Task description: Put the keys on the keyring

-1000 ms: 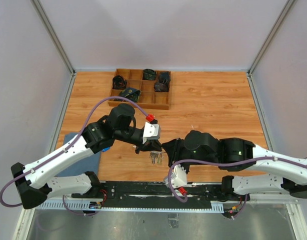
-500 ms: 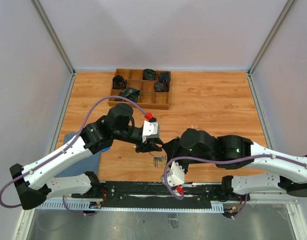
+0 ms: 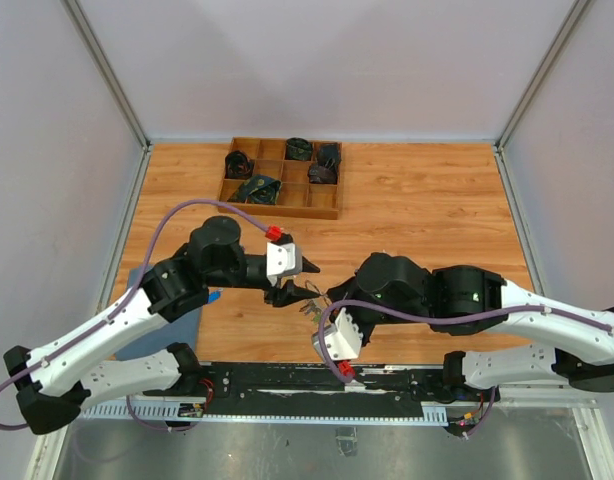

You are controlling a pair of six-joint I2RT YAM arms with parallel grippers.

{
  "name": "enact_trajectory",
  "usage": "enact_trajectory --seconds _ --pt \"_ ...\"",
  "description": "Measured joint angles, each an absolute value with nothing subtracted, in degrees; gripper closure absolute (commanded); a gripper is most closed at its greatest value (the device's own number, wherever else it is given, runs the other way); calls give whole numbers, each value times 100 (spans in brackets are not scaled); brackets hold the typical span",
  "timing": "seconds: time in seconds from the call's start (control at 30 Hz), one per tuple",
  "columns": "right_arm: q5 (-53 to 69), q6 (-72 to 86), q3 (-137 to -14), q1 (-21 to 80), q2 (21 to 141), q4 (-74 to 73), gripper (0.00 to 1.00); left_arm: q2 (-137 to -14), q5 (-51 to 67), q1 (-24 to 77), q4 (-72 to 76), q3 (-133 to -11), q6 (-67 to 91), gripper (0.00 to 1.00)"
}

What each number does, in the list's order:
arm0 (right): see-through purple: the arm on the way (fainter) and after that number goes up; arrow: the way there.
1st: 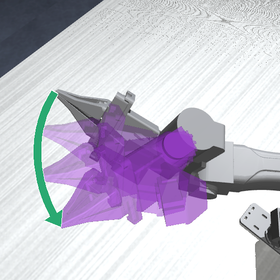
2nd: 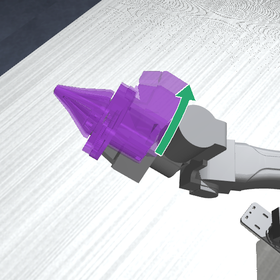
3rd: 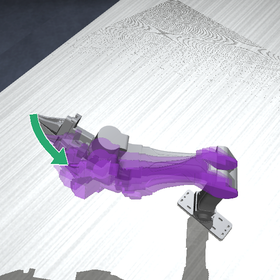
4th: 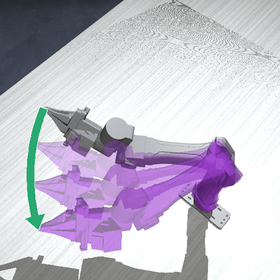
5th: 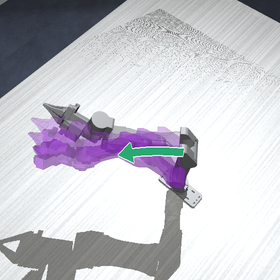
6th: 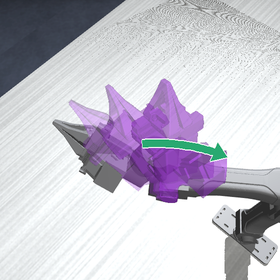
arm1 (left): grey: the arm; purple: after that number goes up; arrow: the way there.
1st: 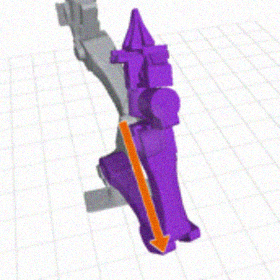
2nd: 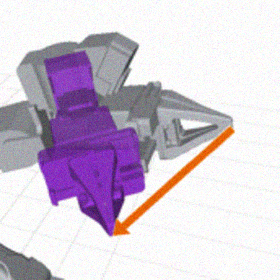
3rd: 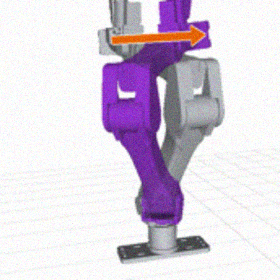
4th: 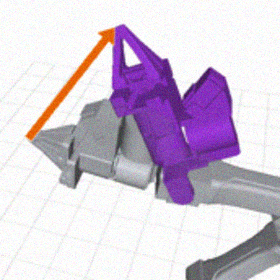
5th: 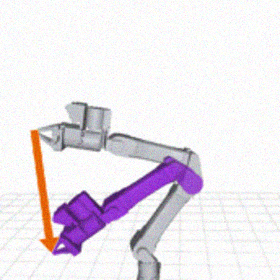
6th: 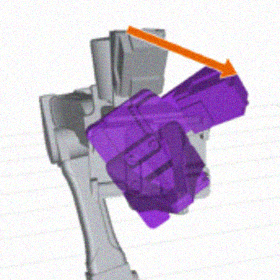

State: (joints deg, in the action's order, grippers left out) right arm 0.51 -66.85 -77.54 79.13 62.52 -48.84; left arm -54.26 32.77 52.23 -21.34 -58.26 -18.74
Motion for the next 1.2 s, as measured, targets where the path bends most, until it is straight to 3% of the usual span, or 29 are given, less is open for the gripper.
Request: enact_trajectory --seconds 0.17,0.43,0.53,0.7,0.87,1.2 --pt "-209 -5533 -7878 7913 6292 -4912 100 -4552 2528 5223 -1297 -5094 -1518 29" --pt "-298 -3489 -8215 7607 6482 -4810 100 -3929 982 5223 8 -4668 -491 29" --pt "-207 -2777 -8250 7253 6554 -4788 100 -4150 486 5225 -62 -4871 -176 31" --pt "93 -1712 -8409 6292 6726 -4766 99 -4453 -281 5221 -255 -5137 189 25" --pt "362 -604 -8409 5347 6783 -4786 99 -4517 -443 5221 -460 -5181 178 19" --pt "1170 980 -8545 4648 6576 -4604 99 -4521 -196 5533 -333 -5238 -268 19"
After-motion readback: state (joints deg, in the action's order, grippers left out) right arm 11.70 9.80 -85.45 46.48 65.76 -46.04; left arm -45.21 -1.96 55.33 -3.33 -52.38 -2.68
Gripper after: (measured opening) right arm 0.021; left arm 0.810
